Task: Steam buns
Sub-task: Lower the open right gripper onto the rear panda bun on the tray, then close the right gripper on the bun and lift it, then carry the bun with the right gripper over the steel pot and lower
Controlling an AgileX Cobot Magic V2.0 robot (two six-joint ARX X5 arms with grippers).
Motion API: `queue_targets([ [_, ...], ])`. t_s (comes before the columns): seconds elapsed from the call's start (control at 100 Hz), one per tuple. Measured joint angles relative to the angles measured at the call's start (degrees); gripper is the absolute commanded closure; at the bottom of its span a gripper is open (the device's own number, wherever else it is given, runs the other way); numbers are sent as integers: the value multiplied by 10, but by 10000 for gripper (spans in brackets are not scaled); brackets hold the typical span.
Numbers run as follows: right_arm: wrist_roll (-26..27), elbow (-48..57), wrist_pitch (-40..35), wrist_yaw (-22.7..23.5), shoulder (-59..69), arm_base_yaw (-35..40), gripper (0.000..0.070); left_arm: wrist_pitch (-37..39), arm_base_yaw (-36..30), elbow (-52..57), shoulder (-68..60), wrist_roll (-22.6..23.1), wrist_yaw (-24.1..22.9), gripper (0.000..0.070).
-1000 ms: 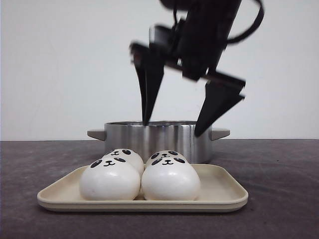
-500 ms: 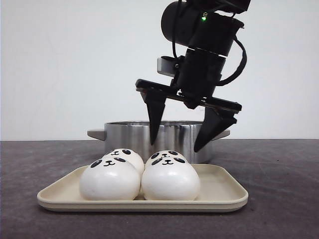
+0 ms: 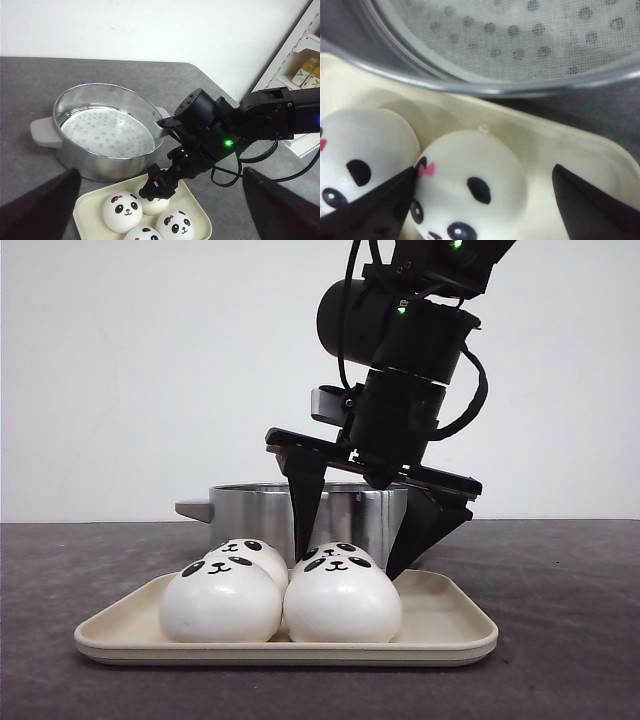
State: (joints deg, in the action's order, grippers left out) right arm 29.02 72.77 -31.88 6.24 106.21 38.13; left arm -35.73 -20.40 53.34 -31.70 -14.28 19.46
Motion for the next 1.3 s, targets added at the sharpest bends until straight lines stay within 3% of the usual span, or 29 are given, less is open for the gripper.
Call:
queue_targets([
  [0.1, 0, 1, -4, 0, 0, 0, 283, -1, 0, 0, 0, 0, 0, 72],
  [0.37, 1, 7, -33, 0, 6, 4, 312, -18, 0, 0, 0, 0, 0, 72],
  [0.43, 3, 10, -38, 0, 12, 7, 433, -18, 0, 0, 0, 0, 0, 73],
  [0.51, 4, 11, -44, -6, 15, 9, 700, -18, 0, 0, 0, 2, 0, 73],
  [0.8, -6, 5, -59, -49, -8, 27, 693, -18, -7, 0, 0, 4, -1, 72],
  [1.03, -33, 2, -43, -53, -136, 70, 694, -21, -8, 0, 0, 4, -1, 72],
  [1.3, -75, 80, 4, -136, -226, 79, 694, -20, -16, 0, 0, 4, -16, 73],
])
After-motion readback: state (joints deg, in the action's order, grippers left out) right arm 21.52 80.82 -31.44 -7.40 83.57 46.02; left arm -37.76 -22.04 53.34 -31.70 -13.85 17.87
